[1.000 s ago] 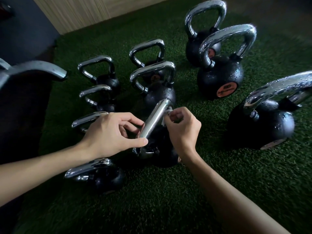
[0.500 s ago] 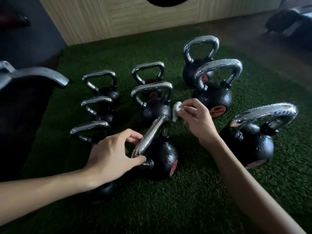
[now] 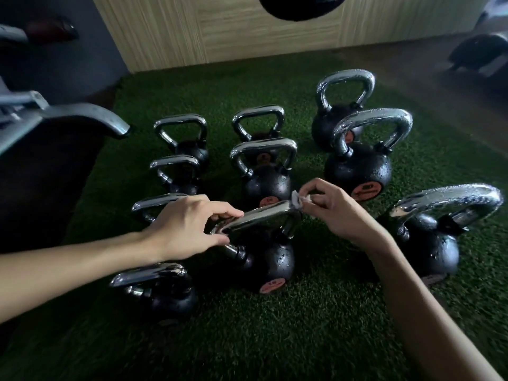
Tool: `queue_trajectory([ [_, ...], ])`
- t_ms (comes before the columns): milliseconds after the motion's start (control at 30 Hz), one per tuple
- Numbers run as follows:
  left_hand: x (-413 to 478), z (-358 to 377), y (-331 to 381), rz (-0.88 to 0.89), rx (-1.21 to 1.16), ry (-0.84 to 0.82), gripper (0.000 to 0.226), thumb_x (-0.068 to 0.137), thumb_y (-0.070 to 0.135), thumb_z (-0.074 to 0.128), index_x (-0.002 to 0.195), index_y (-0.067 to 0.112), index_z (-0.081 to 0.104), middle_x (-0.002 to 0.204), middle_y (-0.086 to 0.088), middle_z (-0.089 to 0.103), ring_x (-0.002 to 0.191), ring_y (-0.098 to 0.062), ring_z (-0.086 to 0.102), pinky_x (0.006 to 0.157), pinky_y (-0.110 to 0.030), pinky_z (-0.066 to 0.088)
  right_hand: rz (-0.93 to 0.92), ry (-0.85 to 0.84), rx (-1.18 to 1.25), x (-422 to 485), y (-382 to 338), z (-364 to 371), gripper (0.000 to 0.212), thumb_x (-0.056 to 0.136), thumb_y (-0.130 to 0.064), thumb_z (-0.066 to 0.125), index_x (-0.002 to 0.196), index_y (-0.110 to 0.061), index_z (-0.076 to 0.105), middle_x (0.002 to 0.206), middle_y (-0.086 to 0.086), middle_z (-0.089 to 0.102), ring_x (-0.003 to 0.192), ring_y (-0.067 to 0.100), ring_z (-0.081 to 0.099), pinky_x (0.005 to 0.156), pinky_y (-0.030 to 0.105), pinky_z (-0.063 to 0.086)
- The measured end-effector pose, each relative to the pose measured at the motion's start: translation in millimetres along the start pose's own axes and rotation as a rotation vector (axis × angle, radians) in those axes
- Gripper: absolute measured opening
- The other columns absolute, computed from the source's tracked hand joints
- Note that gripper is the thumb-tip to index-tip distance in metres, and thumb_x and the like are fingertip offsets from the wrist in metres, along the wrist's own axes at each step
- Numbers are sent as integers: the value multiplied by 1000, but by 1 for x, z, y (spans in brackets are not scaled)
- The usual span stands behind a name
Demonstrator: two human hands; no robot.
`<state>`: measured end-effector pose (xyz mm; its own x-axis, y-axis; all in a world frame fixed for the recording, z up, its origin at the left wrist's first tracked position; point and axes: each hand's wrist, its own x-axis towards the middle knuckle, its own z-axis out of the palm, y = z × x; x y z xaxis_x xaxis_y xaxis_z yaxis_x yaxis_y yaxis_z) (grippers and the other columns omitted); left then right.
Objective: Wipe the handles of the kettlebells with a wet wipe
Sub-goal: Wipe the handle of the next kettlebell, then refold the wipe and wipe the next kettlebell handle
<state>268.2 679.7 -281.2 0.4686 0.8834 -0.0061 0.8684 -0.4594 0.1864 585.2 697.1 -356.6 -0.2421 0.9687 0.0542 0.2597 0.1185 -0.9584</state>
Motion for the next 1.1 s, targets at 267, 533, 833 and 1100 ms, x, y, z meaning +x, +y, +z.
queue_trajectory([
  [267,19,-3,-24,213,133,44,60,74,60,80,129,56,59,81,12,64,77,-9,60,90,-37,48,34,197,-83,-30,-7,18,13,96,-34,70,102,-28,60,83,-5,78,65,20,52,67,39,41],
  [533,46,-20,-7,294,-94,-204,68,73,63,81,129,50,45,120,32,61,110,6,53,98,-29,42,87,238,70,-43,-20,21,9,93,-13,73,97,-15,65,73,-2,75,54,-3,55,55,11,39],
  [833,154,5,115,360,-444,-167,30,80,27,75,106,35,64,101,16,69,81,-2,64,71,-24,53,160,706,-430,-92,-70,-62,11,86,-26,81,88,-29,72,85,-14,77,77,2,71,75,32,53],
  [1100,222,38,188,386,-436,-447,49,72,41,90,114,31,68,107,11,72,100,-8,67,87,-26,55,317,903,-831,-123,-70,-104,14,79,-22,85,82,-31,74,90,-11,68,70,-12,55,67,1,36],
])
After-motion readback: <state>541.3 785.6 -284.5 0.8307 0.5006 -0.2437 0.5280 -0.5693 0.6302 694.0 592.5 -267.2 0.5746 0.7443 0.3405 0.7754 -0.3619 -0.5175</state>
